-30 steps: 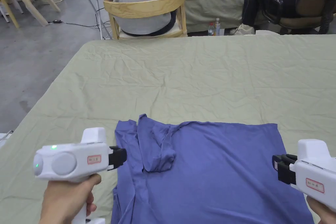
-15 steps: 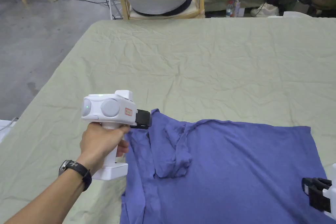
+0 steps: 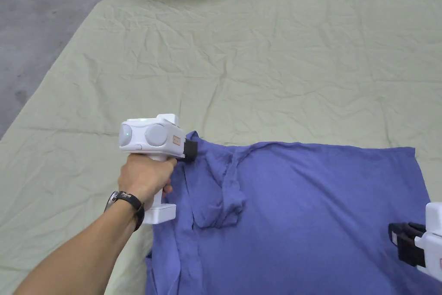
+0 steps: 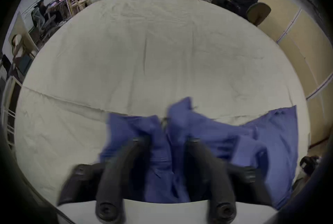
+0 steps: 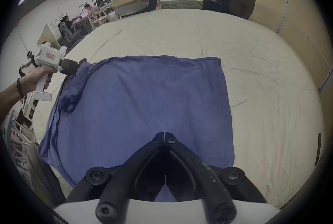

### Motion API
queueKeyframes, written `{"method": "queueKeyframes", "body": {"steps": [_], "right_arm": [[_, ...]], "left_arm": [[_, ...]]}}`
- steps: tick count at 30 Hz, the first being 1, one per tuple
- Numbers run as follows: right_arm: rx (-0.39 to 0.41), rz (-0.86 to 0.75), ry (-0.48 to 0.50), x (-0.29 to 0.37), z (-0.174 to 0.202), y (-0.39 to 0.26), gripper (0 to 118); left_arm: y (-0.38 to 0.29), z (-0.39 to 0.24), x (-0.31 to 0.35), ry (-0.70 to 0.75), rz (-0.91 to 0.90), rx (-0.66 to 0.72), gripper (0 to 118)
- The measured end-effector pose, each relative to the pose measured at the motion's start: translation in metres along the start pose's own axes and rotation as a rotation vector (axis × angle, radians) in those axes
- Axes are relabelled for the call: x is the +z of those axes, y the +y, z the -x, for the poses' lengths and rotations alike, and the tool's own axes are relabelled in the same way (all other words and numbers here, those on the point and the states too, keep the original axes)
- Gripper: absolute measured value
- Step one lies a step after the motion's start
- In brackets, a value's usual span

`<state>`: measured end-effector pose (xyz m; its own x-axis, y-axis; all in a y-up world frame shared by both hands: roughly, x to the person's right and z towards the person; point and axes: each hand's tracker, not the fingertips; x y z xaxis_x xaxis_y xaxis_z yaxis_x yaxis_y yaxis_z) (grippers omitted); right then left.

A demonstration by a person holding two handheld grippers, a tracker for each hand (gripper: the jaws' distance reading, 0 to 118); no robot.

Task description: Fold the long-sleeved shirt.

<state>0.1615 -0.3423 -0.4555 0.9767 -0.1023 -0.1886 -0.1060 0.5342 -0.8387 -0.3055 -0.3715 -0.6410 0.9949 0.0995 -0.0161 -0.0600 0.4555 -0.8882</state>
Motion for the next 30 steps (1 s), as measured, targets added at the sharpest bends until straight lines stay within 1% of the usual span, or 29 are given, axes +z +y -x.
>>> {"method": "queueKeyframes", "body": {"steps": [1, 2, 3, 4, 6, 9, 10, 11, 12, 13, 14, 15, 18, 19, 22, 23, 24, 25, 26, 27, 28, 29, 30], "right_arm": [[0.0, -0.002, -0.001, 0.0, -0.001, 0.0, 1], [-0.002, -0.007, -0.001, 0.003, 0.001, 0.0, 1], [-0.007, -0.015, 0.002, 0.005, 0.0, 0.001, 1], [-0.01, -0.021, 0.004, 0.007, -0.002, 0.003, 1], [-0.007, -0.025, 0.012, 0.006, -0.009, 0.011, 1], [0.021, -0.059, 0.0, 0.009, -0.024, 0.038, 2], [0.047, -0.084, -0.014, 0.009, -0.03, 0.054, 4], [0.079, -0.103, -0.054, 0.007, -0.035, 0.068, 13], [0.106, -0.1, -0.083, 0.002, -0.042, 0.083, 33], [0.112, -0.083, -0.109, -0.006, -0.049, 0.098, 52], [0.127, -0.065, -0.142, -0.016, -0.057, 0.112, 67], [0.145, -0.04, -0.165, -0.027, -0.063, 0.125, 70], [0.135, -0.029, -0.106, -0.061, -0.08, 0.152, 69], [0.137, -0.011, -0.109, -0.075, -0.082, 0.157, 69], [0.127, 0.098, -0.174, -0.119, -0.087, 0.161, 68], [0.113, 0.152, -0.179, -0.135, -0.087, 0.156, 66], [0.09, 0.199, -0.141, -0.148, -0.089, 0.149, 68], [0.098, 0.105, -0.173, -0.141, -0.087, 0.147, 67], [0.093, 0.103, -0.168, -0.134, -0.085, 0.147, 63], [0.078, 0.103, -0.172, -0.129, -0.082, 0.146, 46], [0.094, 0.096, -0.164, -0.124, -0.081, 0.144, 18], [0.096, 0.095, -0.158, -0.121, -0.08, 0.144, 7], [0.065, 0.102, -0.152, -0.119, -0.082, 0.148, 7]], "left_arm": [[0.001, 0.001, 0.003, -0.065, -0.01, 0.037, 13], [0.002, 0.0, 0.005, -0.085, -0.014, 0.076, 13], [0.001, -0.002, 0.005, -0.038, -0.009, 0.051, 13], [-0.001, -0.005, 0.004, -0.034, -0.008, 0.021, 13], [-0.001, -0.004, 0.003, -0.031, -0.006, 0.032, 13], [-0.004, -0.007, -0.002, -0.024, -0.005, 0.023, 13], [-0.005, -0.007, -0.003, -0.021, -0.007, 0.015, 13], [-0.006, -0.007, -0.005, -0.02, -0.008, 0.014, 13], [-0.007, -0.007, -0.007, -0.019, -0.01, 0.015, 13], [-0.007, -0.007, -0.008, -0.018, -0.013, 0.019, 12], [-0.007, -0.007, -0.007, -0.018, -0.014, 0.019, 13], [-0.007, -0.007, -0.008, -0.018, -0.013, 0.021, 13], [-0.004, -0.005, -0.01, -0.021, -0.004, 0.021, 12], [-0.003, -0.006, -0.01, -0.021, -0.001, 0.021, 12], [-0.003, -0.008, -0.012, -0.012, 0.0, 0.008, 12], [-0.003, -0.008, -0.012, -0.01, -0.001, 0.005, 12], [-0.003, -0.009, -0.012, -0.009, -0.003, 0.002, 12], [-0.004, -0.009, -0.012, -0.009, -0.003, 0.001, 12], [-0.003, -0.008, -0.012, -0.011, -0.003, 0.004, 12], [-0.003, -0.008, -0.012, -0.013, -0.003, 0.004, 12], [-0.003, -0.008, -0.012, -0.013, -0.004, -0.002, 12], [-0.004, -0.008, -0.012, -0.012, -0.016, -0.004, 12], [-0.009, -0.012, -0.011, 0.003, -0.041, -0.003, 12]]}}
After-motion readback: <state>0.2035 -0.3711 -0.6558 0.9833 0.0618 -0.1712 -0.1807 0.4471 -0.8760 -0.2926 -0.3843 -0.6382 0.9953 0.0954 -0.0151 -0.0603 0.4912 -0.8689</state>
